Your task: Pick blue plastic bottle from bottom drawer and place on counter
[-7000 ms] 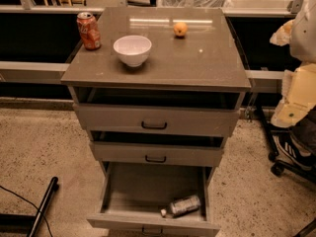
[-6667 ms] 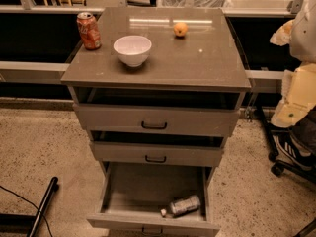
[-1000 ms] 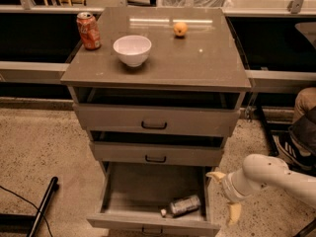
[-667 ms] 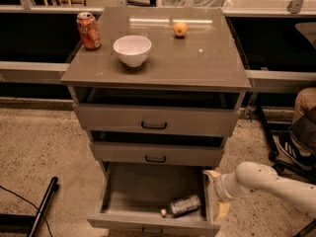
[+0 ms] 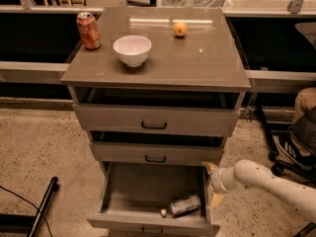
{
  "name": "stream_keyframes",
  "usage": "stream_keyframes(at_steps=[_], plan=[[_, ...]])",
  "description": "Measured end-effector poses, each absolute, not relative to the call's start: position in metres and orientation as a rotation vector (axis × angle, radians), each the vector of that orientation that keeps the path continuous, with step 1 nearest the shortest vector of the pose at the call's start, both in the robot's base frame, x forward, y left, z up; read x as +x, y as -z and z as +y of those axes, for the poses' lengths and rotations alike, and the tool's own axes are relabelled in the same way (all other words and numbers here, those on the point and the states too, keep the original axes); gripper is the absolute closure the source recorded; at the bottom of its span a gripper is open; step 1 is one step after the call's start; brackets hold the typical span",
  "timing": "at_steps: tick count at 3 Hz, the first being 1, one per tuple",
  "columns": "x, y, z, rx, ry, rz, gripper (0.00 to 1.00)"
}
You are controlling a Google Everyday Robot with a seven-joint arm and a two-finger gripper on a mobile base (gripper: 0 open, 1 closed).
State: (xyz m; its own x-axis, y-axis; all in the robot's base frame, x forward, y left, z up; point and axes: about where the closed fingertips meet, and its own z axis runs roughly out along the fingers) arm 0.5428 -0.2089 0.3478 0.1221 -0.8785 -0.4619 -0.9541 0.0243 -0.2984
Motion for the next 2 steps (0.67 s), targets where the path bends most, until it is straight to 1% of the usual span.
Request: stream_keyframes(at_steps=[1,2], plan=[[0.522,-0.315,-0.19,-1.931,-0.274,1.815,0.0],[0.502,-0.276,-0.159,-2.016,-0.368,1.854,0.0]])
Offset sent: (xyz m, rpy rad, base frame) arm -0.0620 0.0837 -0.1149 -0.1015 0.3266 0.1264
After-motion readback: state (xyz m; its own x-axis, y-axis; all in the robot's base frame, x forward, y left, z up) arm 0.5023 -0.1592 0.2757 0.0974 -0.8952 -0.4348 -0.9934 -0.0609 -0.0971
